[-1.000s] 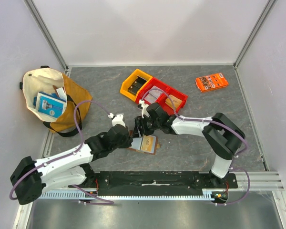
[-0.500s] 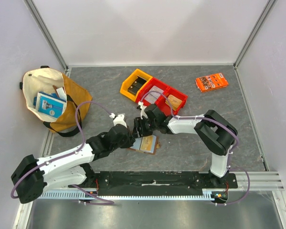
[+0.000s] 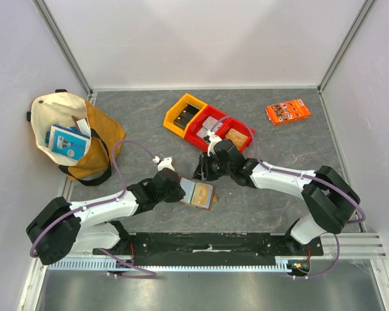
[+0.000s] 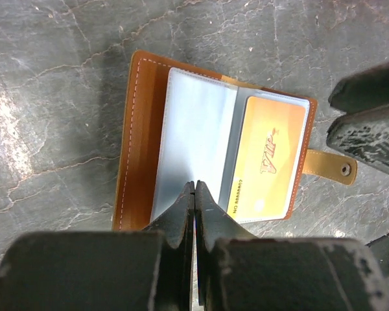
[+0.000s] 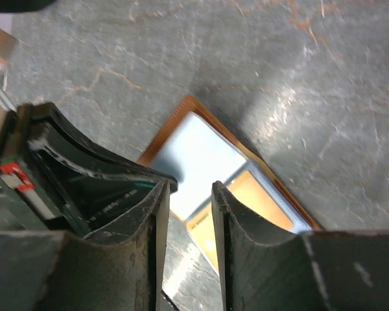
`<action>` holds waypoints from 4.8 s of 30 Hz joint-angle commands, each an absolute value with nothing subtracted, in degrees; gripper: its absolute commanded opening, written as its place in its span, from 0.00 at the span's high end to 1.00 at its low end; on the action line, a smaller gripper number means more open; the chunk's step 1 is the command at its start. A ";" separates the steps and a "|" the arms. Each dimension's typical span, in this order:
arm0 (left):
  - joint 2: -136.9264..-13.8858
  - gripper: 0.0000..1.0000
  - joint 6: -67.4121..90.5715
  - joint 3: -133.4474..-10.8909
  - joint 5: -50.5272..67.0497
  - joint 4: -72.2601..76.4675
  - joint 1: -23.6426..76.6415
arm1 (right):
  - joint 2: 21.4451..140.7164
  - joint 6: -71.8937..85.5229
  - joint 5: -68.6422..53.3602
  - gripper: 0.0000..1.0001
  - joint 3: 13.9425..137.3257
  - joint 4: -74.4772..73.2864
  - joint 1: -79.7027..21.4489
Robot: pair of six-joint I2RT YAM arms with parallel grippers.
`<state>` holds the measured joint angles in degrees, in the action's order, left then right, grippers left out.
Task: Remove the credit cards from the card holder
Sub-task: Remove the credit card from the card holder.
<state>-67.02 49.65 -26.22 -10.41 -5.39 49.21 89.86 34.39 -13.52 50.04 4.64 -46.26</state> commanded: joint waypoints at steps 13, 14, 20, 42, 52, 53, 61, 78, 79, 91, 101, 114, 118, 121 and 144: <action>-68.38 0.97 52.91 -24.87 -4.31 2.02 46.58 | 83.68 38.14 -9.06 0.78 38.24 6.15 -46.32; -68.64 0.96 52.74 -25.05 -3.78 2.20 46.23 | 83.32 38.14 -8.79 0.78 37.97 6.15 -46.23; -70.66 0.87 51.33 -26.28 -0.26 3.60 44.30 | 84.20 38.41 -8.26 0.78 37.00 5.89 -45.97; -73.39 0.59 50.01 -21.36 11.77 15.20 40.08 | 91.23 37.09 -11.51 0.85 35.86 8.53 -45.97; -74.62 0.64 52.12 -18.64 14.24 19.25 38.06 | 92.98 34.63 -11.42 0.86 37.53 8.00 -45.97; -74.71 0.64 52.29 -18.28 14.33 19.34 37.80 | 93.16 34.54 -11.51 0.86 37.70 7.91 -45.97; -74.62 0.64 54.14 -15.91 14.94 20.82 36.48 | 95.09 32.52 -11.08 0.86 38.49 7.03 -45.97; -74.71 0.82 59.32 -10.81 16.61 31.72 36.47 | 98.61 29.80 -8.35 0.86 40.61 4.04 -46.49; -74.71 0.85 59.59 -10.55 16.52 32.08 36.56 | 98.70 29.79 -8.26 0.86 40.61 4.04 -46.49; -69.79 0.98 59.85 -9.05 13.71 28.39 36.47 | 96.86 30.93 -6.68 0.86 40.43 3.43 -46.49; -68.38 0.98 59.77 -9.32 12.83 25.06 36.47 | 89.92 32.17 -5.89 0.77 41.48 2.90 -46.49; -68.11 0.98 60.03 -9.23 12.30 24.17 36.56 | 90.25 33.66 -19.68 0.72 41.13 13.09 -46.67; -68.03 0.98 60.29 -9.14 12.13 24.26 36.47 | 93.33 34.54 -18.99 0.73 40.26 14.15 -46.58; -68.03 0.98 60.29 -9.14 11.87 24.26 36.48 | 94.65 34.98 -18.28 0.74 39.20 14.59 -46.67; -73.56 0.67 64.51 -8.00 14.24 33.31 36.47 | 96.59 35.42 -17.23 0.76 36.12 14.41 -46.67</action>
<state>-71.46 62.35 -8.82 13.04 29.58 36.45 94.70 36.42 -18.44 37.74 17.63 -46.44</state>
